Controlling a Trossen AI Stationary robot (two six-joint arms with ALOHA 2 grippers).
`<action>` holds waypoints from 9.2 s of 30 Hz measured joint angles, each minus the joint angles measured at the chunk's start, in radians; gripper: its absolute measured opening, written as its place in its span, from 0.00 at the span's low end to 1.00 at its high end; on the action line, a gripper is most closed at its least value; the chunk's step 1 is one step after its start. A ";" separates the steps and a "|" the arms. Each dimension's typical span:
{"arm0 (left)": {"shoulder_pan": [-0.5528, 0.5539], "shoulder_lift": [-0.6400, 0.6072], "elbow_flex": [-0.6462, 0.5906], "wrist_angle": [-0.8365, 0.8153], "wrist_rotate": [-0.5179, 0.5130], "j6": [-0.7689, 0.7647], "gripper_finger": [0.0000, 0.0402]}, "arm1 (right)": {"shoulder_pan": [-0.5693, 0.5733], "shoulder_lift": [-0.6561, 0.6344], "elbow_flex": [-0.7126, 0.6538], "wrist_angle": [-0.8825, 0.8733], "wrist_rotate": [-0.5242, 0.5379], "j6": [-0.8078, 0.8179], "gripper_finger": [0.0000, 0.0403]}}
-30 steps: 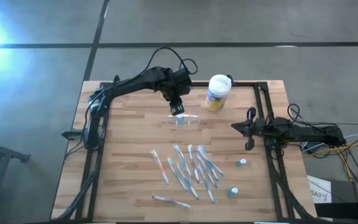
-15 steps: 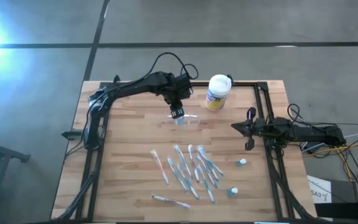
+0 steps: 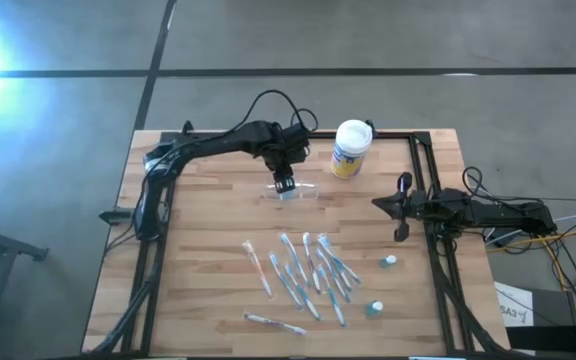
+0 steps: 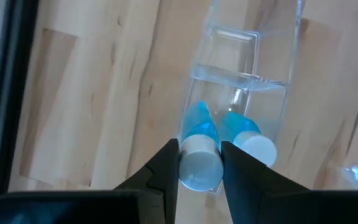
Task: Pick & Place toothbrushing station
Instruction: Put the blue mouthwash bottle into the transparent toothbrush holder
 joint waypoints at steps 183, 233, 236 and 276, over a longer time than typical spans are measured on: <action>-0.041 -0.051 -0.265 0.030 -0.140 0.353 0.14 | 0.000 -0.001 0.000 0.021 0.023 -0.017 0.02; -0.018 -0.088 -0.178 -0.014 -0.135 0.362 0.62 | 0.000 -0.001 0.000 0.019 0.023 -0.013 0.02; -0.023 -0.107 -0.150 -0.032 -0.135 0.342 0.62 | 0.000 -0.001 0.000 0.019 0.023 -0.014 0.02; -0.041 -1.467 -1.454 1.256 0.412 -0.237 0.01 | 0.000 0.000 0.002 0.065 0.021 0.053 0.02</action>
